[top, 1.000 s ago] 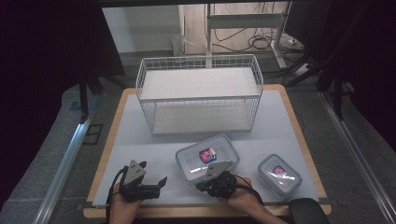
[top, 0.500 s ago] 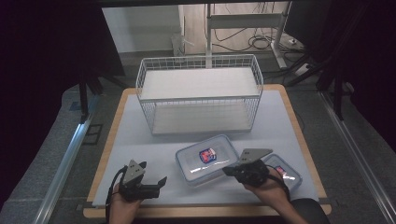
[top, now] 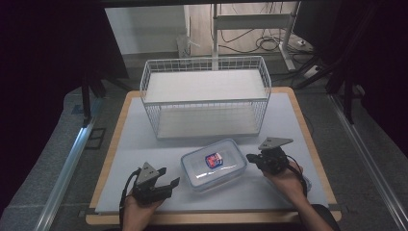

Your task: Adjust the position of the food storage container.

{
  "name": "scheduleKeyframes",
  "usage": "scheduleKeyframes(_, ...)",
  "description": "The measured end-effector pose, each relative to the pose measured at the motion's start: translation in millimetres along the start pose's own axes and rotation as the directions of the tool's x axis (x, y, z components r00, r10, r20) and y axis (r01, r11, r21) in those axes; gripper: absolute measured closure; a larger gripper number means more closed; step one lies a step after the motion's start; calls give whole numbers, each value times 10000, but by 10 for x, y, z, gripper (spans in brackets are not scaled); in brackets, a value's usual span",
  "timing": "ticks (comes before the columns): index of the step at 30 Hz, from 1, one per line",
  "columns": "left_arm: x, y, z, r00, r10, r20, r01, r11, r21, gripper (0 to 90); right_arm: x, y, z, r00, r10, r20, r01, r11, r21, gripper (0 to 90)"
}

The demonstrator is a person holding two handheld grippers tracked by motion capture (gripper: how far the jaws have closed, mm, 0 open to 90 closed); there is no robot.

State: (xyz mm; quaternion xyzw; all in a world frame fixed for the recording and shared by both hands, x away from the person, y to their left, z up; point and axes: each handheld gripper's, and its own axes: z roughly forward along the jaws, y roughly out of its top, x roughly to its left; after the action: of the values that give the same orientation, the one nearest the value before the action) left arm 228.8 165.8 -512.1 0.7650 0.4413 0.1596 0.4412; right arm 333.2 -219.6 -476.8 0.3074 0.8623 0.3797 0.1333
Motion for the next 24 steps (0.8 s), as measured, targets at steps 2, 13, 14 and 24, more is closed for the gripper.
scheduleKeyframes(2,-12,18,46,9998,-92,193,88,9998,204,584,9,-1,22,10000,2,-29,-1,9999,105,894)
scheduleKeyframes(13,-67,109,258,9988,-323,379,286,9950,953,897,33,-17,33,9998,182,-12,-181,9993,320,898)
scheduleKeyframes(14,-60,109,274,9984,-421,375,382,9944,985,897,35,-19,31,9998,194,-6,-194,9993,306,898)
scheduleKeyframes(24,61,200,415,9979,-632,103,615,9910,1188,897,61,-6,18,9997,253,-28,-251,9990,359,897)
